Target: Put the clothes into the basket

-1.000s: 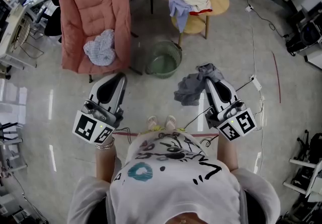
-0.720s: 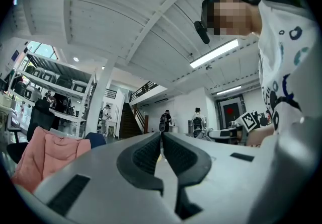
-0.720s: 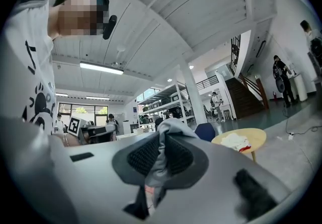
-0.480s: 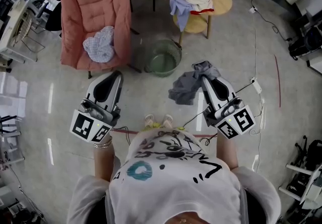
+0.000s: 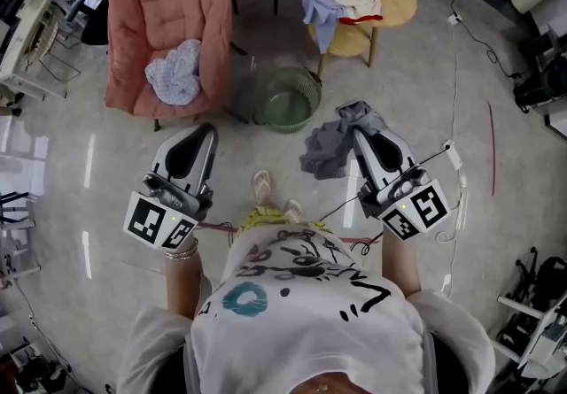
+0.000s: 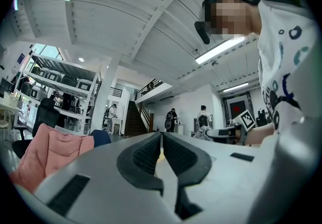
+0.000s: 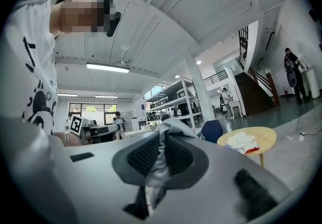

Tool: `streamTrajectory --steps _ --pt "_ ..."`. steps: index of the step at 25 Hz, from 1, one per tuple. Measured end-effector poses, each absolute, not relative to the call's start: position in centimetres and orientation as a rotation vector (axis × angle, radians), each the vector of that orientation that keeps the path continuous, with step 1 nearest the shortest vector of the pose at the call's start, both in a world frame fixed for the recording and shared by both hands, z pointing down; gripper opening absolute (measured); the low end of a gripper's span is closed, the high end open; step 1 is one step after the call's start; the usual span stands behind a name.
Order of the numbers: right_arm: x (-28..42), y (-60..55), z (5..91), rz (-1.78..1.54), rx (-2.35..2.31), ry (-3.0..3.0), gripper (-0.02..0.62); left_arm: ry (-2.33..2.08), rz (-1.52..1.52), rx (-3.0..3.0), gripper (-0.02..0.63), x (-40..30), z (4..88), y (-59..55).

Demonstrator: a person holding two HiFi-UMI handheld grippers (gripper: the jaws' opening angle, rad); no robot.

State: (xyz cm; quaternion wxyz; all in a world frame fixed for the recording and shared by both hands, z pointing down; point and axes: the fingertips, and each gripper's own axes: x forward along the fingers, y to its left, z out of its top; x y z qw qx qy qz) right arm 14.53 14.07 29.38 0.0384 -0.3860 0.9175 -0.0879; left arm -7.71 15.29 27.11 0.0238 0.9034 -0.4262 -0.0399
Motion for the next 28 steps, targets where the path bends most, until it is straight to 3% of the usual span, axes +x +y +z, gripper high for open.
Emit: streamTrajectory --steps 28 --pt "8.6 -1.1 28.8 -0.274 -1.335 2.693 0.046 -1.05 -0.102 2.909 0.028 -11.4 27.6 -2.5"
